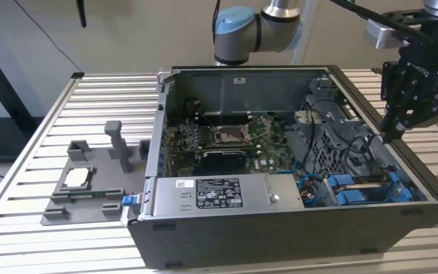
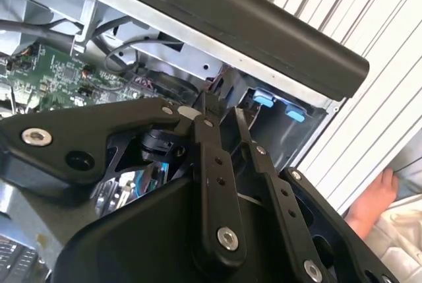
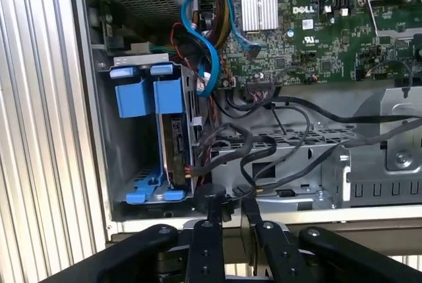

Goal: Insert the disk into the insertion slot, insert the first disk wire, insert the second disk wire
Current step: 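Insert the second disk wire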

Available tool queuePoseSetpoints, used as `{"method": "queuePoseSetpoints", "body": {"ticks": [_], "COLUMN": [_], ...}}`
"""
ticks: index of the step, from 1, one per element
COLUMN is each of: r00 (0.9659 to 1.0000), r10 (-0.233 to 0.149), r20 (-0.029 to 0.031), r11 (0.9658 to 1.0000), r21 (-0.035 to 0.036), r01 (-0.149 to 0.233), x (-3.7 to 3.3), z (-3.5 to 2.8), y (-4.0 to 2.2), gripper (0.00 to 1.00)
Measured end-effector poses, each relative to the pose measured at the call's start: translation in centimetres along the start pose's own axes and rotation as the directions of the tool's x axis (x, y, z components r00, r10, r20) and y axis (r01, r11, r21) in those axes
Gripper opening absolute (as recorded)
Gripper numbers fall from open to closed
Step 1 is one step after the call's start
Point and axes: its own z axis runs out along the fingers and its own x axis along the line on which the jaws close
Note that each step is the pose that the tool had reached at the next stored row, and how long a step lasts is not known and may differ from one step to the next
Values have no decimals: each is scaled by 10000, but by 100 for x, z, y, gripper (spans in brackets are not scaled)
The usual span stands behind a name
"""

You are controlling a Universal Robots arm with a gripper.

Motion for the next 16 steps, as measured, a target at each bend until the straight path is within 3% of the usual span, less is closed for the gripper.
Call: {"method": "queuePoseSetpoints", "body": {"ticks": [3,6,10,11,16], "r00": [10000,10000,10000,10000,10000], "r10": [-4,-8,-20,-21,-33], "r20": [-12,-21,-55,-60,-63], "r11": [9999,9998,9987,9985,9982], "r21": [-106,-216,-507,-550,-595], "r01": [3,7,17,18,29], "x": [-6,-5,1,4,3], "z": [6,10,13,14,23], "y": [-62,-82,-88,-93,-124], "gripper": [27,27,27,27,27]}}
